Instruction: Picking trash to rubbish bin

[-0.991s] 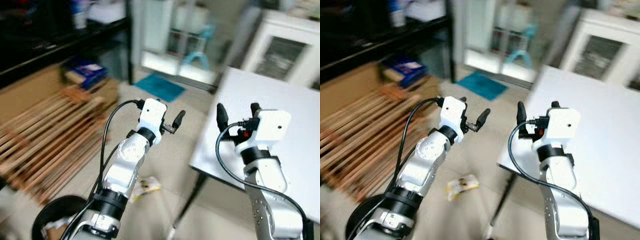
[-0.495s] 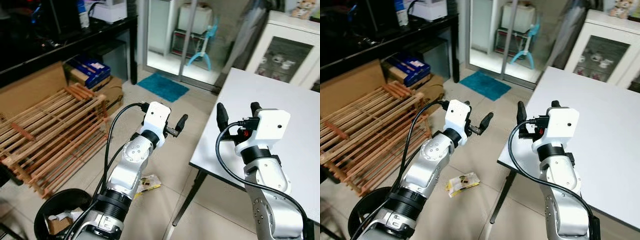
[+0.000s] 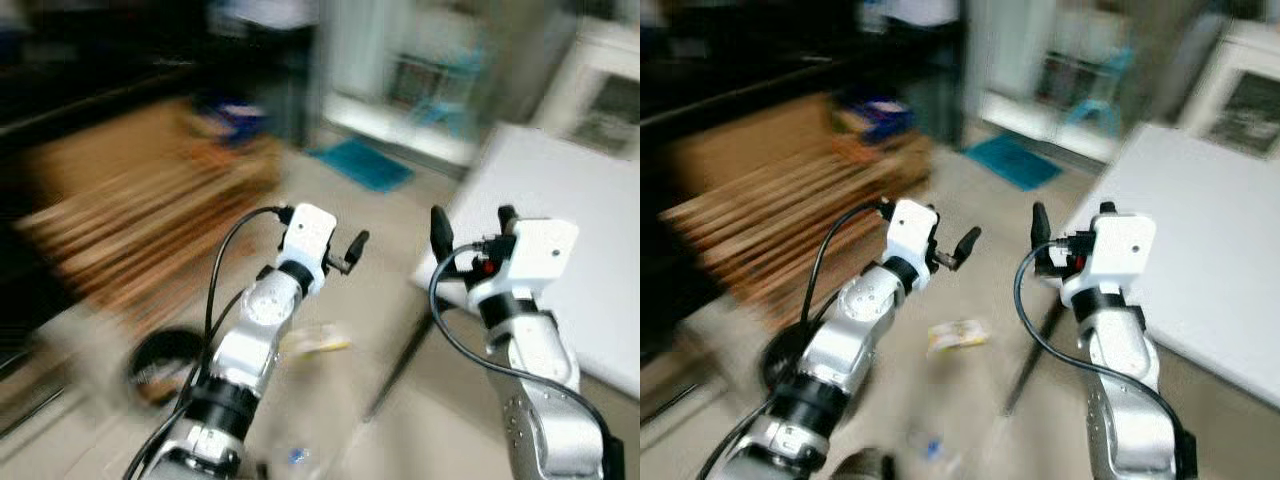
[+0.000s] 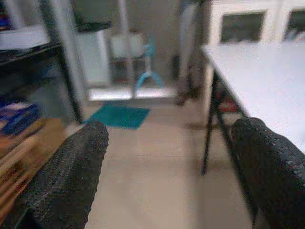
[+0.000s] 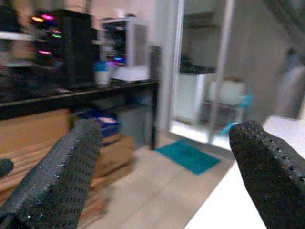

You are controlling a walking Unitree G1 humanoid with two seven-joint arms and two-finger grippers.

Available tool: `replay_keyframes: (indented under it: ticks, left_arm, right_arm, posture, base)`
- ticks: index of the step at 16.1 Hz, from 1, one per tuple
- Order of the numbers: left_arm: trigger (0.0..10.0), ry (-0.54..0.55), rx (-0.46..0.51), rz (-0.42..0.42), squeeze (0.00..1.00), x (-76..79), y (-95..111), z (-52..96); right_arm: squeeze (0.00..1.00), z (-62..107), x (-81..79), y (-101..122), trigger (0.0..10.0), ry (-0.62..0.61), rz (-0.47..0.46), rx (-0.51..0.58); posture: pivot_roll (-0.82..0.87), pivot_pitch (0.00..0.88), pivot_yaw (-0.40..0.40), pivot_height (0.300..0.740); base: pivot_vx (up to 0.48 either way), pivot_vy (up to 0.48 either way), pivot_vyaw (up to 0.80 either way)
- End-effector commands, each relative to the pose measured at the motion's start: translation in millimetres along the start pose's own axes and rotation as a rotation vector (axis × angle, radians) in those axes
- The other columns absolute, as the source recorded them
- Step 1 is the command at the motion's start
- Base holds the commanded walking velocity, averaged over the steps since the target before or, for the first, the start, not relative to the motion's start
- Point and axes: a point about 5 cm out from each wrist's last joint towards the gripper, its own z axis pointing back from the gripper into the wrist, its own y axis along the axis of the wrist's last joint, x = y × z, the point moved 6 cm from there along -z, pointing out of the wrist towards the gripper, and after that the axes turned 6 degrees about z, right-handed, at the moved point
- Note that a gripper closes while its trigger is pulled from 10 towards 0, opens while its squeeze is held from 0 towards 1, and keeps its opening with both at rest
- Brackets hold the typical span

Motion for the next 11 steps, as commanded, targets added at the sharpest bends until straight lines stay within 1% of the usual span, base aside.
replay_keyframes:
  ticks: [1,4,7,11]
  left_arm:
    - [10.0,-0.017,-0.001,-0.016,0.00,5.1,3.1,-3.1]
    - [10.0,-0.019,-0.001,-0.019,0.00,5.5,3.1,-2.7]
    - [10.0,-0.018,-0.008,-0.017,0.00,4.1,0.8,-2.1]
    - [10.0,-0.069,-0.004,0.040,0.00,7.3,3.3,-2.2]
  right_arm:
    - [0.00,1.3,3.6,-1.7,10.0,-0.016,-0.009,-0.010]
    - [0.00,1.7,3.2,-1.9,10.0,-0.018,-0.012,-0.013]
    - [0.00,1.4,2.9,-2.4,10.0,-0.020,-0.014,-0.014]
    - [0.00,-0.2,4.3,-2.2,10.0,-0.029,-0.015,-0.014]
  posture:
    - [0.15,0.006,-0.061,0.740]
    - [0.15,0.009,-0.060,0.740]
    - [0.15,0.010,-0.058,0.740]
    - [0.15,0.008,-0.056,0.740]
  base:
    - [-0.398,0.000,0.00]
    - [-0.363,0.000,0.00]
    - [0.000,0.000,0.00]
    - [0.000,0.000,0.00]
